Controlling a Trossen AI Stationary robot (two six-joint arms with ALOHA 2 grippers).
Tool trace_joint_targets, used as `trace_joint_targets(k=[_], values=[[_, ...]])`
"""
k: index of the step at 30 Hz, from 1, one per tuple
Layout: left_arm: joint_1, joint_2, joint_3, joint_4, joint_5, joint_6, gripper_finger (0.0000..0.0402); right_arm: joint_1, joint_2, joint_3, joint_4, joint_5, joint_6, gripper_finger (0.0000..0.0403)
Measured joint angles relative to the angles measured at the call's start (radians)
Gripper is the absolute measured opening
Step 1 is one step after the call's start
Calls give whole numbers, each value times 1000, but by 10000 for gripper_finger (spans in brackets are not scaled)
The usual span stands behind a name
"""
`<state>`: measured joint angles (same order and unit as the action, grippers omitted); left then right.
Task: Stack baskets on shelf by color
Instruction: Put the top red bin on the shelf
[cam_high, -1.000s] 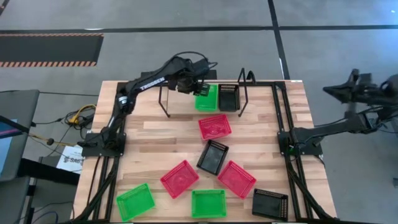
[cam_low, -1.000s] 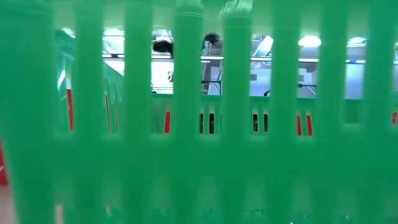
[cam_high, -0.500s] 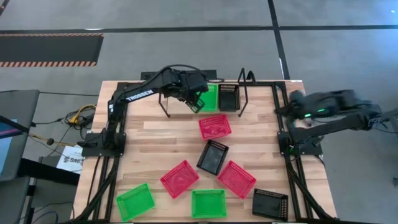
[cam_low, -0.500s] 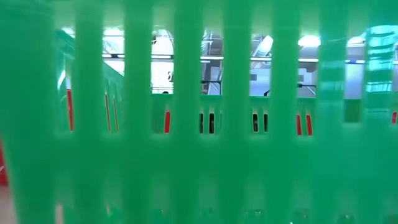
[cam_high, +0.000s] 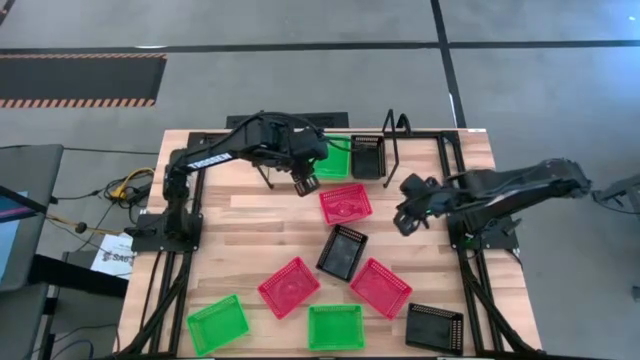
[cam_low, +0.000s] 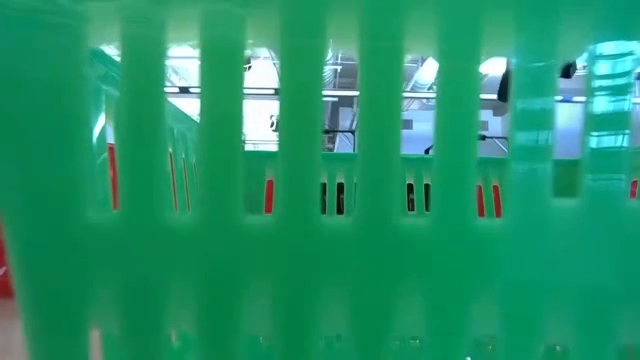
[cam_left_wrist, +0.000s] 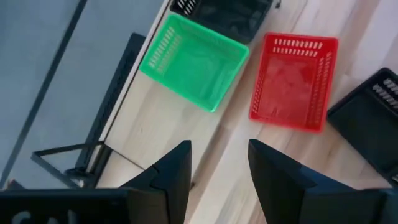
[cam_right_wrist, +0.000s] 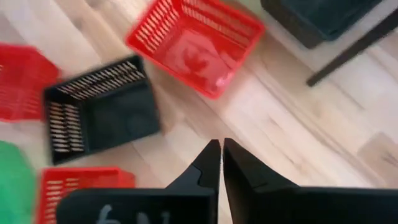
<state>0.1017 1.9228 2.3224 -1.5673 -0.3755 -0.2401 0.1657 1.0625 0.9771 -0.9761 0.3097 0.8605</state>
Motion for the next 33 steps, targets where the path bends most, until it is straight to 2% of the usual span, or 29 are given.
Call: trace_joint_targets(k=[4, 12, 17, 21, 25, 33], values=[[-6, -132, -173, -2, -27, -66, 146, 12, 50, 0, 7, 0, 6, 53], [-18, -466, -708, 31, -41, -385, 146, -73, 101, 0, 101, -2, -4, 56], [-35, -598, -936, 134, 26, -496, 146, -162, 221, 1, 172, -108, -30, 60], [-36, -655, -1018, 180, 59, -522, 146, -238, 326, 2, 224, -203, -82, 77], [-36, -672, -1031, 192, 56, -525, 146, -298, 412, 1, 263, -262, -126, 105], [-36, -677, -1032, 222, 54, -511, 146, -342, 515, 1, 316, -298, -193, 162]])
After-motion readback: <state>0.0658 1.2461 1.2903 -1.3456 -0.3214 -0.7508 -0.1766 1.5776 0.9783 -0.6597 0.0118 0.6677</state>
